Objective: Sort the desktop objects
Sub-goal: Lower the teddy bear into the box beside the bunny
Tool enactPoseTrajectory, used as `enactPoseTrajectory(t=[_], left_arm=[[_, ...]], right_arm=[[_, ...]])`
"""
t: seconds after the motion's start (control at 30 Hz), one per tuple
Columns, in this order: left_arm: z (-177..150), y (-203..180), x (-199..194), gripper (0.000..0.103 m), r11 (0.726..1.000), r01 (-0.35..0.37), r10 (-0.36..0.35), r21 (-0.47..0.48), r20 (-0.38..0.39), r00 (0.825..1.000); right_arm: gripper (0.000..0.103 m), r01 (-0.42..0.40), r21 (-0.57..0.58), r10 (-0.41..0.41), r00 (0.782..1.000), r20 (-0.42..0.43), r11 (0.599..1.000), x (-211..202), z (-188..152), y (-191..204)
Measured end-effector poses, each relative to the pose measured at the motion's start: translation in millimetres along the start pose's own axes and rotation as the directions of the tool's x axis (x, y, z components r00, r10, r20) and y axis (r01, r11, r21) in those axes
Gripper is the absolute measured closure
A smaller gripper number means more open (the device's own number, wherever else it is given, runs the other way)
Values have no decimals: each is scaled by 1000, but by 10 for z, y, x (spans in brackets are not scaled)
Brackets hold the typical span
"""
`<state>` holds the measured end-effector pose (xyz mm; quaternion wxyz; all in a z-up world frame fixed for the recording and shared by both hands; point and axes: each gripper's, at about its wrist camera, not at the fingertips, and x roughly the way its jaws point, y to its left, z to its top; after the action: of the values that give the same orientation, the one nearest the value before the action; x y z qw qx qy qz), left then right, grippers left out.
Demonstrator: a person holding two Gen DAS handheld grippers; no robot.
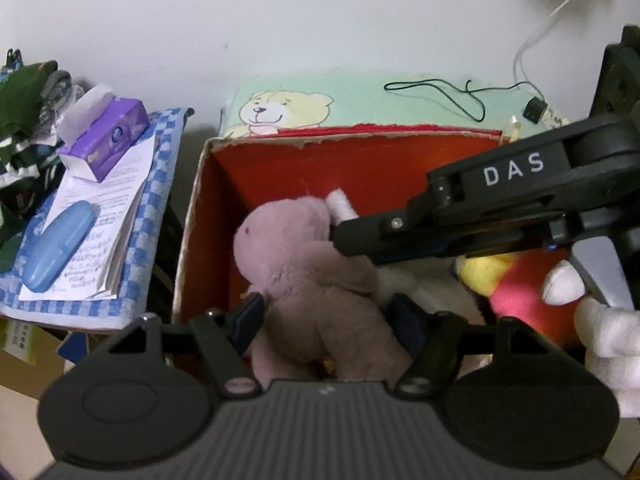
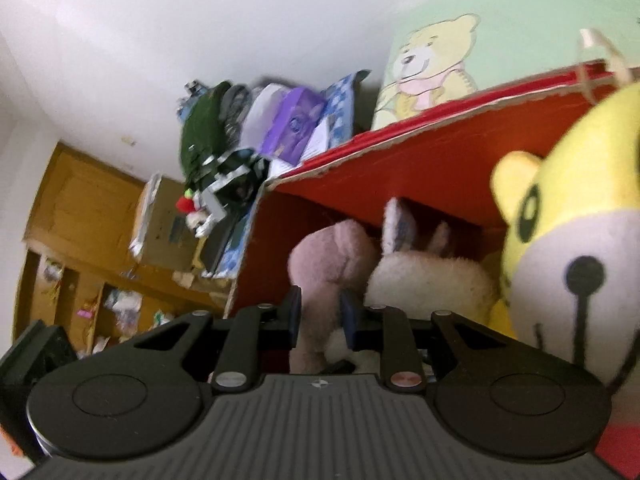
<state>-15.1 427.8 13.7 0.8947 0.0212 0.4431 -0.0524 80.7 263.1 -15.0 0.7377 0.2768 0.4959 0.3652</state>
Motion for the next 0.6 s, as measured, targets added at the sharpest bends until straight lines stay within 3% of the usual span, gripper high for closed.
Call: enactPoseTrajectory(t=[0.6], left_arm=[[-9, -64, 37, 28, 998, -53, 53, 31, -16, 998]], right_arm=[[84, 105, -58, -102, 993, 54, 993, 7, -56, 68]])
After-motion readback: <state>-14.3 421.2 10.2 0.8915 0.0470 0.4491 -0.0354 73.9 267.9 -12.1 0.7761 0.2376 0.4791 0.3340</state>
